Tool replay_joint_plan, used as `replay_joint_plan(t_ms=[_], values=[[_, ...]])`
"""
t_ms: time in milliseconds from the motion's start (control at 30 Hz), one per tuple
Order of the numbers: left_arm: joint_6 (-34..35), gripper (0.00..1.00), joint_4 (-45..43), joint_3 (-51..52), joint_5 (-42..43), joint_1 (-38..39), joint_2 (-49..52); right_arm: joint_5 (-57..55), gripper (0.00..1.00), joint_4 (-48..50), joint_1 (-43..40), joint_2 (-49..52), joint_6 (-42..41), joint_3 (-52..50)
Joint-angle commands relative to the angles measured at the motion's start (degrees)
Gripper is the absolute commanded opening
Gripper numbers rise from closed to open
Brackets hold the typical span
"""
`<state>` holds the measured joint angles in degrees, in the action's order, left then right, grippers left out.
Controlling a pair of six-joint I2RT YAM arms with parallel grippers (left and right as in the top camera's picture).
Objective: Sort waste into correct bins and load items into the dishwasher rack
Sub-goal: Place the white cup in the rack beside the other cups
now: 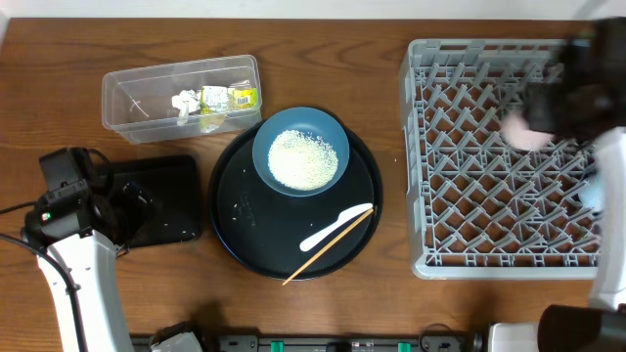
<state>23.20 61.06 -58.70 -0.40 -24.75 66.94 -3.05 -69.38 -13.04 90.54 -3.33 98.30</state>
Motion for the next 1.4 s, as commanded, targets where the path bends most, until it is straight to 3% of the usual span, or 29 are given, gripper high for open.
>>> replay_joint_plan(t_ms=[0, 300, 900, 967, 1000, 1133, 1367], values=[[0.68, 0.98, -0.07, -0.31, -0.66, -0.31, -0.22, -2.12, 0.24, 0.17, -8.07, -0.15, -0.9, -0.37], [0.68, 0.98, -0.07, -0.31, -0.63, -0.31, 0.31, 7.34, 0.22, 4.0, -21.49, 4.46, -0.26, -4.33], [0.68, 0.98, -0.02, -0.31, -0.63, -0.31, 0.42, 9.31, 0.22, 12.02, -20.52, 15.02, 0.83, -5.51], [0.68, 0.98, -0.04, -0.31, -0.63, -0.31, 0.42, 9.53, 0.28, 11.78, -20.46, 15.43, 0.83, -5.53], [0.68, 0.98, -0.02, -0.31, -0.63, -0.31, 0.42, 9.55, 0.36, 11.74, -20.33, 15.52, 0.83, -5.53], [0.68, 0.98, -0.04, -0.31, -0.63, -0.31, 0.42, 10.38, 0.88, 11.1, -19.89, 15.08, 0.81, -5.53], [0.68, 0.98, -0.04, -0.31, -0.63, -0.31, 0.42, 14.6, 0.94, 10.64, -19.1, 9.9, 0.98, -4.68]])
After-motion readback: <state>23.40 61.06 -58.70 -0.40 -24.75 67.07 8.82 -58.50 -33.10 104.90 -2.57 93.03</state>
